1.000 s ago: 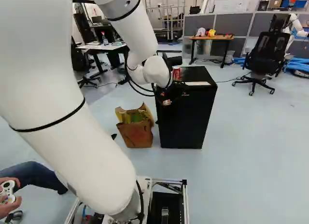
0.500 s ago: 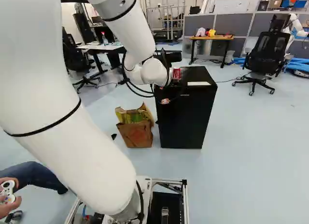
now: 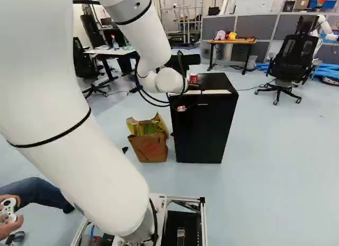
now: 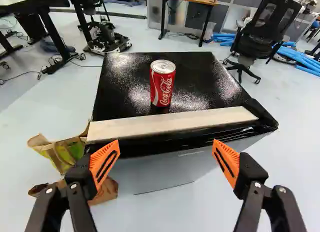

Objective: Grab a drink from the fridge

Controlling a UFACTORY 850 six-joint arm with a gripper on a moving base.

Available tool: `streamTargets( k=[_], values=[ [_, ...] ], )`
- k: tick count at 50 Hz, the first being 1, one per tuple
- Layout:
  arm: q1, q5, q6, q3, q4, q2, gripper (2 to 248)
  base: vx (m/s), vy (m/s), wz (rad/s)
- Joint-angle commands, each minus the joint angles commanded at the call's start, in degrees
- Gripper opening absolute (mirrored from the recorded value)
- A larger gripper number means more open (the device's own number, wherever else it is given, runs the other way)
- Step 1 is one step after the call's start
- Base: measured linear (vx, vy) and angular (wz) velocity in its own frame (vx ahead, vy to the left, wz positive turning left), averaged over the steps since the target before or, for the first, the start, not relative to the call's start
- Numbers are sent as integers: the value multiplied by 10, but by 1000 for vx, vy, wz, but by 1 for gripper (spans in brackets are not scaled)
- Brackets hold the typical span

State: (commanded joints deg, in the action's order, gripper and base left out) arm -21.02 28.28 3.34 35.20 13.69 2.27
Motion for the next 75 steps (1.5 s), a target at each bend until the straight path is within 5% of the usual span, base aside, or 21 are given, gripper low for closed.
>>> streamTargets(
  k=[45, 75],
  values=[
    [0, 132, 0, 3, -43, 32, 247, 0, 0, 0],
    [5, 137, 0, 25, -43, 53, 247, 0, 0, 0]
  ],
)
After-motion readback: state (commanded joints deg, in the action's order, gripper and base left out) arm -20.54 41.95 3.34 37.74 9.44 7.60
